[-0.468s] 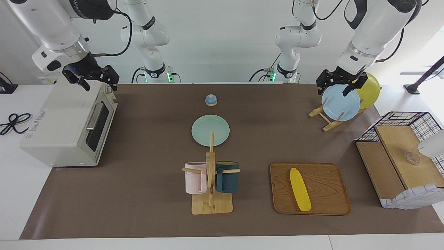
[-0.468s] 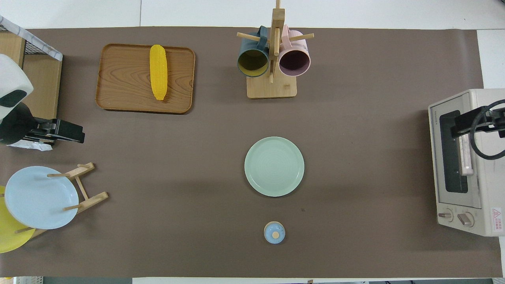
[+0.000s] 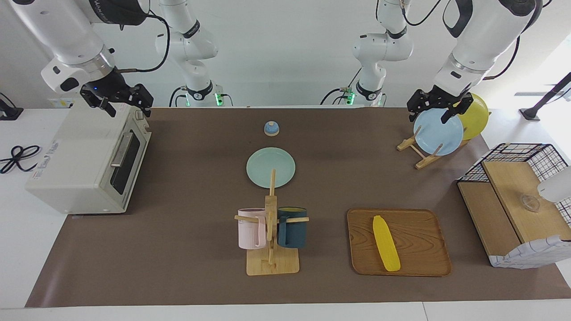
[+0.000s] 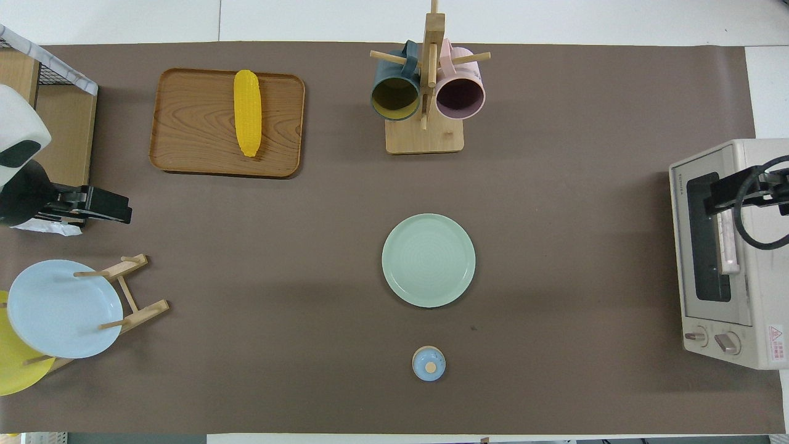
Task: Put corn in oven
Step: 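Move the left gripper toward the yellow corn on the wooden tray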
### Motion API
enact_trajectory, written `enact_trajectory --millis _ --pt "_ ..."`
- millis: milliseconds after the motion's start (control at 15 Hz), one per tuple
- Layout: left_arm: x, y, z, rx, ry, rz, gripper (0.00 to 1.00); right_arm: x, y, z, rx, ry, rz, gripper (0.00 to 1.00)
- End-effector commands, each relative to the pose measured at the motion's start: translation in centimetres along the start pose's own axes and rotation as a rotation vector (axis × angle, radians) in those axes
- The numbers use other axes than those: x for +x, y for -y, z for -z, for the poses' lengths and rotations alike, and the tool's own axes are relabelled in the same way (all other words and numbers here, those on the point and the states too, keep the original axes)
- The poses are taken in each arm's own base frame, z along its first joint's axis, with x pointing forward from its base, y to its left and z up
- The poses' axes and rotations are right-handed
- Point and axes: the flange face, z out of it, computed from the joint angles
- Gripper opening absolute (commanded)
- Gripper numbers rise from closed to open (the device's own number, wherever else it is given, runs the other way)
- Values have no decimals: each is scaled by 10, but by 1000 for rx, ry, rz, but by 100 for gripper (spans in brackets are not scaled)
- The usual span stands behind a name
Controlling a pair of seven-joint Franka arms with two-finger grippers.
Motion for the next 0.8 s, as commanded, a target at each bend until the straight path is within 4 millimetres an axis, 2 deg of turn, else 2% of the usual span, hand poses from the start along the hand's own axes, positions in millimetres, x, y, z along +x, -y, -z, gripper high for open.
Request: enact_trajectory --millis 0,201,334,468,535,735 --pt "-4 4 6 16 -18 11 100 -1 3 3 -3 -9 -18 100" --pt "1 5 8 15 -63 13 100 -4 -1 4 3 -12 -26 100" --pt "6 5 2 10 -74 20 100 -4 -2 4 17 -12 -25 100" --pt "28 -3 -16 -5 -58 12 100 -7 2 4 17 -6 -11 100" --pt "43 -4 -22 -18 -63 12 100 -7 4 3 17 -5 -7 100" --pt "94 -13 -58 -80 -27 36 100 -7 -3 -5 19 -14 2 99"
